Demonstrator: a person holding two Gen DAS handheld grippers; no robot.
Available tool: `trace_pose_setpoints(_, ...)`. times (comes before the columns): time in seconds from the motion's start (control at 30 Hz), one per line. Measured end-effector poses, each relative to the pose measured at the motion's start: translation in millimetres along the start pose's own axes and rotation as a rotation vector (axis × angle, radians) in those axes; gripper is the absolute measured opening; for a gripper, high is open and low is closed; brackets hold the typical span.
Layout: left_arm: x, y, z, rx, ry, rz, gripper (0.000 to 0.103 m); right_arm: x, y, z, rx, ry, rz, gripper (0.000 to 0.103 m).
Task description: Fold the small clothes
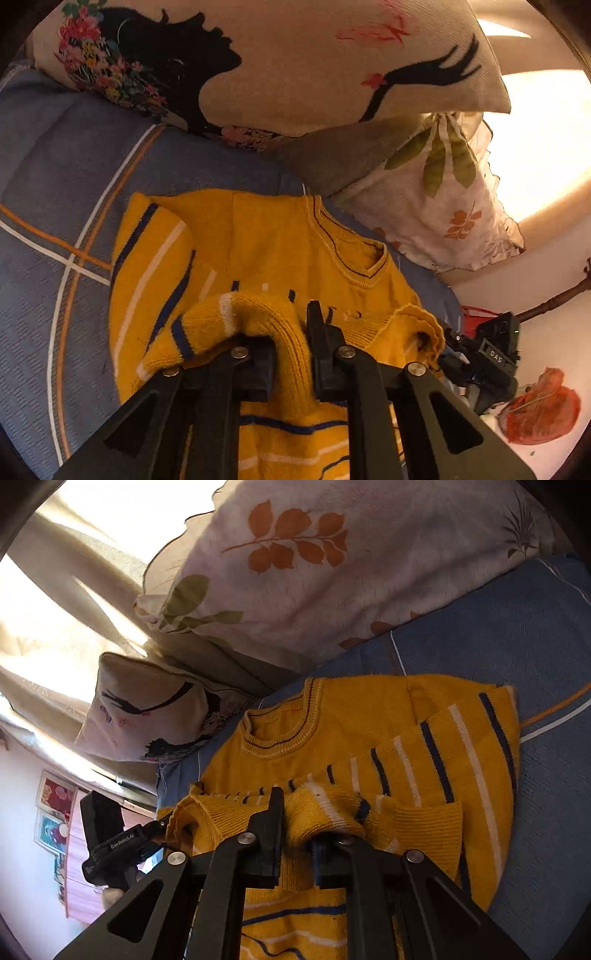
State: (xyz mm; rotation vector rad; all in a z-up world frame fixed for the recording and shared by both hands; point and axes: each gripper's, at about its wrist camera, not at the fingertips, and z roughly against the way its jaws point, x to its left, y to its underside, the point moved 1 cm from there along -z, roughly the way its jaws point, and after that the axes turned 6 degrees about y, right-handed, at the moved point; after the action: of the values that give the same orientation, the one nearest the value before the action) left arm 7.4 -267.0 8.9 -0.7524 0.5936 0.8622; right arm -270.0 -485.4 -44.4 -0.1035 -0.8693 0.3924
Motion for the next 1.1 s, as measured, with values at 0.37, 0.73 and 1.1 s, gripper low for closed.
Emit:
trace_pose_setpoints(0.37,21,-28,45,-0.105,0.179,0.143,0.061,-49,-32,24,-0.183,-0.07,-0.249,0.081)
trace_pose_setpoints(0.73,48,52,83,-0.011,0.001,-0.022,0.066,-36,52,84,-0.138,0.139,0.095,0.081)
trace_pose_setpoints(1.1,60,109,63,0.095,-0.168,-0.162,0.008,-48,126,74,-0.071,0.208,0.222,0.04)
